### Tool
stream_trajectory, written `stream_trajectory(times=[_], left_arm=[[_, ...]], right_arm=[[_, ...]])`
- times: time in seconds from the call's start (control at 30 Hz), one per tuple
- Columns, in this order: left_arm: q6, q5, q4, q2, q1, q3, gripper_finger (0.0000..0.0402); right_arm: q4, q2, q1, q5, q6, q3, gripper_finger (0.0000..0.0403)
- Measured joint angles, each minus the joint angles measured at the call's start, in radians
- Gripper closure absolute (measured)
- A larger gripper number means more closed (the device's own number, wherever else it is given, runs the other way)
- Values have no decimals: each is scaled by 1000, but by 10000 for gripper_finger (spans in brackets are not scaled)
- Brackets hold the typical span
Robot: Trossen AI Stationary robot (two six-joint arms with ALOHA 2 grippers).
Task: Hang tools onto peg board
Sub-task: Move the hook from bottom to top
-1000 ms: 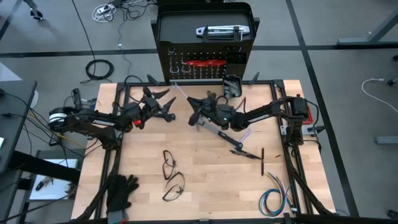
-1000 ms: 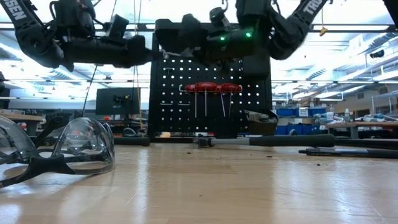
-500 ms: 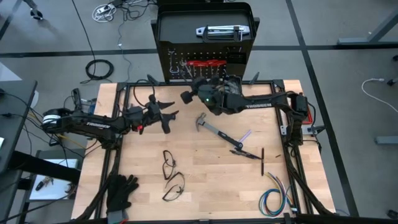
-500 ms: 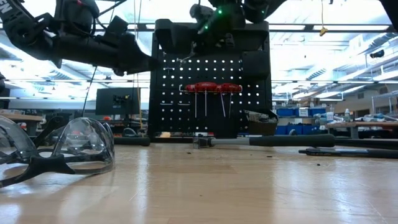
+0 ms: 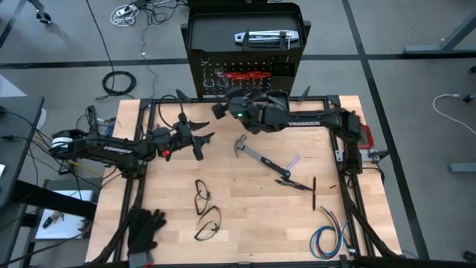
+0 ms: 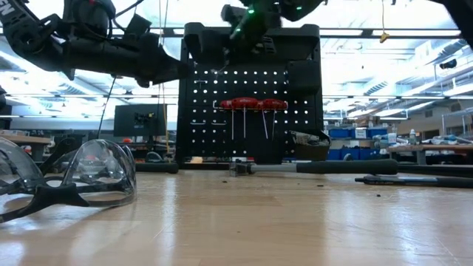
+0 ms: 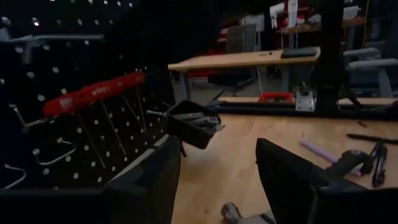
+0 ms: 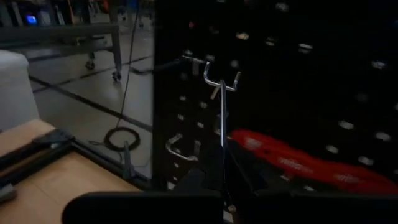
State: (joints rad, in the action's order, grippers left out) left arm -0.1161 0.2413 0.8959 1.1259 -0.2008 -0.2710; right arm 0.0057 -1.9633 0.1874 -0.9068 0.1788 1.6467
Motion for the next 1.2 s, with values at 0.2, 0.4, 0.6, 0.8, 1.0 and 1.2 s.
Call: stream_trajectory(times=[0.2,0.4,0.6,0.8,1.0,1.2], left_arm=[[47,-6,-18,0,0,0,195],[78,-23,-33,0,0,0,195],[114,-70,-17,-1,0,0,195],[127,-95,11,-1,0,0,195],[151,-136,35,-1,0,0,195],[151,-138,34,-1,0,0,195]], right_arm=[[-158,-98,-5,-49,33,161,393],[-165,-98,14,-74,90,167,393],[-201,-98,18,-78,110,201,393],[-185,-98,-2,-130,92,201,393],[-192,-111,-7,-141,103,201,393],[-247,-114,46,-60,139,200,393]])
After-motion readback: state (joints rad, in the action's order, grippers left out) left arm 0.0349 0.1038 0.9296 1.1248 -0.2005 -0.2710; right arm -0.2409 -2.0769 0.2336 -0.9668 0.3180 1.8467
